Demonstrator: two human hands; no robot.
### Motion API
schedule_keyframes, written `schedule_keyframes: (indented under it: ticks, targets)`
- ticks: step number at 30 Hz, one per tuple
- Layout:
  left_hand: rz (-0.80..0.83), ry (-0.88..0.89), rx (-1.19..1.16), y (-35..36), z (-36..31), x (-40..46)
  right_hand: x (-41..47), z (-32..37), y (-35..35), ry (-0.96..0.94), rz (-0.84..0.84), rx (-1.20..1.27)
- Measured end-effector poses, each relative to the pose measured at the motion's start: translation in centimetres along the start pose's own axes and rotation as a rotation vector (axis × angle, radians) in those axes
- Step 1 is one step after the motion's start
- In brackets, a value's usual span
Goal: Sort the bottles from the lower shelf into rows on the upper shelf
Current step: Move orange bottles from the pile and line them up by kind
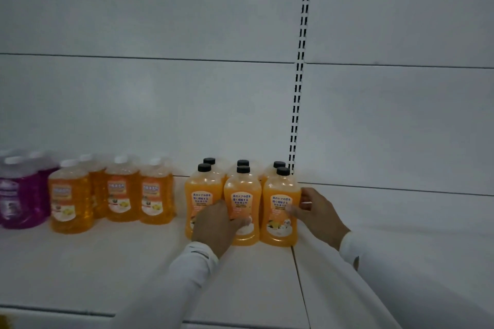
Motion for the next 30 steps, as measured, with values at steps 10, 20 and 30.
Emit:
schedule_keyframes:
  ticks: [10,20,30]
  targets:
    - [0.058,0.074,0.008,-0.2,-0.1,0.1,-0.9,2.0,0.8,0.066,0.017,-0.07]
    - [0.189,0.127,0.153,-1.0,1.3,-1.9,-3.8,4.3,-1.1,0.121,0.281,-0.476]
    - [0.234,0.198,0.368,-6.0,0.0,-9.6,-8.4,10.1,-3.9,-0.063,0.471,-0.55]
Point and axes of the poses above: each hand's wrist, its own x-axis towards the middle knuckle, its own y-axis out of the palm, z = x × y, the point moved 3 cm from there along x, towards the middle knuckle, and after that the axes turned 15 degrees about -y, right-handed, at the moved point
